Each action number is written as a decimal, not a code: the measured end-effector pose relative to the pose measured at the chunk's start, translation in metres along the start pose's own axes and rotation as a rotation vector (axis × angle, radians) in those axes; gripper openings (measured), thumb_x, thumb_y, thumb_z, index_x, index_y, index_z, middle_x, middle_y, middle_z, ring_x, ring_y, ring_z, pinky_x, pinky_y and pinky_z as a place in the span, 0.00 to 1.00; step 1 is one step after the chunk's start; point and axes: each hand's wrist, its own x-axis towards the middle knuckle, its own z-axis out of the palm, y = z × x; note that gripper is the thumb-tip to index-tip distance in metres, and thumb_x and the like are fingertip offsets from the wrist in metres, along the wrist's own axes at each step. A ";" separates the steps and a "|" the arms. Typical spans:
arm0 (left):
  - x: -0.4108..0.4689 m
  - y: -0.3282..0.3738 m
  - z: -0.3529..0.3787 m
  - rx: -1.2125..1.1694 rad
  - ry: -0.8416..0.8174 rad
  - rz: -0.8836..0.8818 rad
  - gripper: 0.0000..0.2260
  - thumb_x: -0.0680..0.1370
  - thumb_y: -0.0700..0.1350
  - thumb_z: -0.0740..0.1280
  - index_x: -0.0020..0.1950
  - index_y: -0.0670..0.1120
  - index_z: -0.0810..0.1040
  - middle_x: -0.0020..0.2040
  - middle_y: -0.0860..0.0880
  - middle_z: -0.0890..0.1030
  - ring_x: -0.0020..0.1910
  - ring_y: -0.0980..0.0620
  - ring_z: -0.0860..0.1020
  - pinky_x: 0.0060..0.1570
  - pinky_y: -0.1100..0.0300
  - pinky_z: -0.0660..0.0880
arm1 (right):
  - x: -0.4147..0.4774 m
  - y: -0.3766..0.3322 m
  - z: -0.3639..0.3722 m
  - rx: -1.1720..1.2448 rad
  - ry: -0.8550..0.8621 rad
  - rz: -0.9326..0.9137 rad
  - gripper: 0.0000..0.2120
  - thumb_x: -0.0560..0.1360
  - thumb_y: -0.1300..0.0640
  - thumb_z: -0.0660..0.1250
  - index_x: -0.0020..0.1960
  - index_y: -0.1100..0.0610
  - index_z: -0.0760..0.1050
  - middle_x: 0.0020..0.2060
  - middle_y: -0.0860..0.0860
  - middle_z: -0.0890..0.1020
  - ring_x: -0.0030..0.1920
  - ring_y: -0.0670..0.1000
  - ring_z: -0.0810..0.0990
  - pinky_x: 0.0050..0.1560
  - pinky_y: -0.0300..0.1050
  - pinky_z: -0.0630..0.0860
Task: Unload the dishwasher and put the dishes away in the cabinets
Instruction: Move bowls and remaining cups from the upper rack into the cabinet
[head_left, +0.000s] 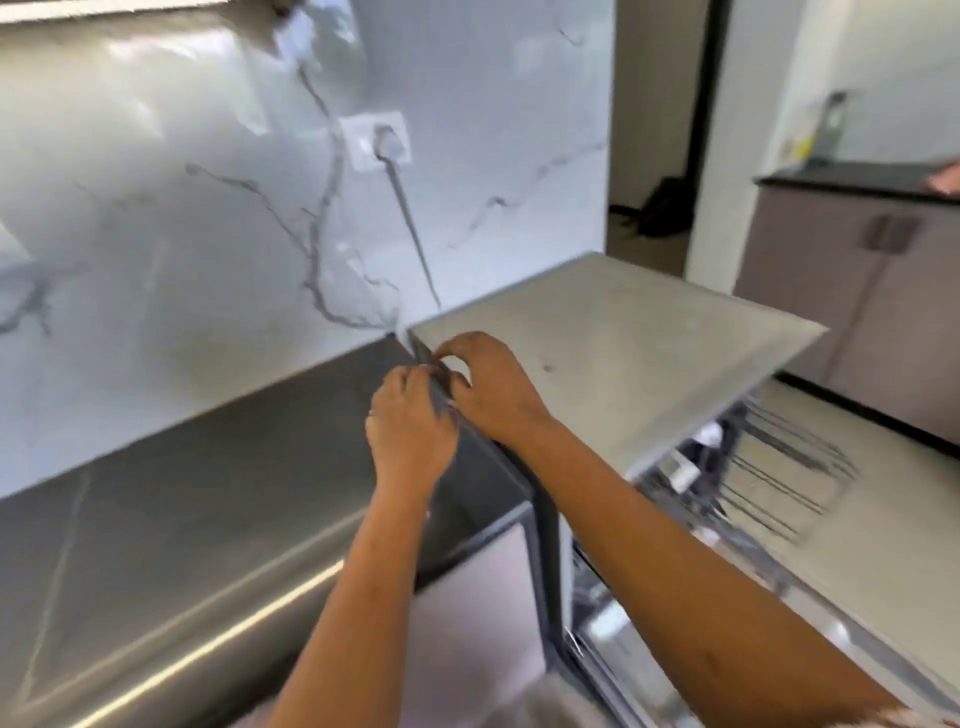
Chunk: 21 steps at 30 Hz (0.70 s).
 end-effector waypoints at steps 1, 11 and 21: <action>-0.013 0.007 0.007 -0.027 -0.022 0.003 0.16 0.73 0.43 0.65 0.61 0.44 0.74 0.60 0.42 0.74 0.58 0.38 0.73 0.54 0.45 0.71 | -0.016 0.009 -0.002 -0.009 -0.027 0.036 0.16 0.71 0.63 0.63 0.58 0.57 0.78 0.56 0.55 0.80 0.58 0.56 0.77 0.61 0.50 0.73; -0.082 0.117 0.106 -0.240 -0.369 0.213 0.13 0.75 0.43 0.66 0.59 0.48 0.76 0.61 0.48 0.73 0.57 0.48 0.74 0.55 0.55 0.72 | -0.136 0.146 -0.077 -0.043 0.008 0.466 0.19 0.76 0.63 0.61 0.66 0.55 0.72 0.64 0.55 0.74 0.63 0.54 0.73 0.64 0.48 0.71; -0.095 0.179 0.270 -0.177 -0.823 0.105 0.12 0.75 0.42 0.67 0.58 0.47 0.74 0.64 0.46 0.66 0.62 0.47 0.68 0.64 0.53 0.68 | -0.185 0.330 -0.105 -0.022 -0.091 0.758 0.17 0.78 0.62 0.61 0.66 0.53 0.71 0.64 0.52 0.75 0.57 0.50 0.79 0.54 0.35 0.72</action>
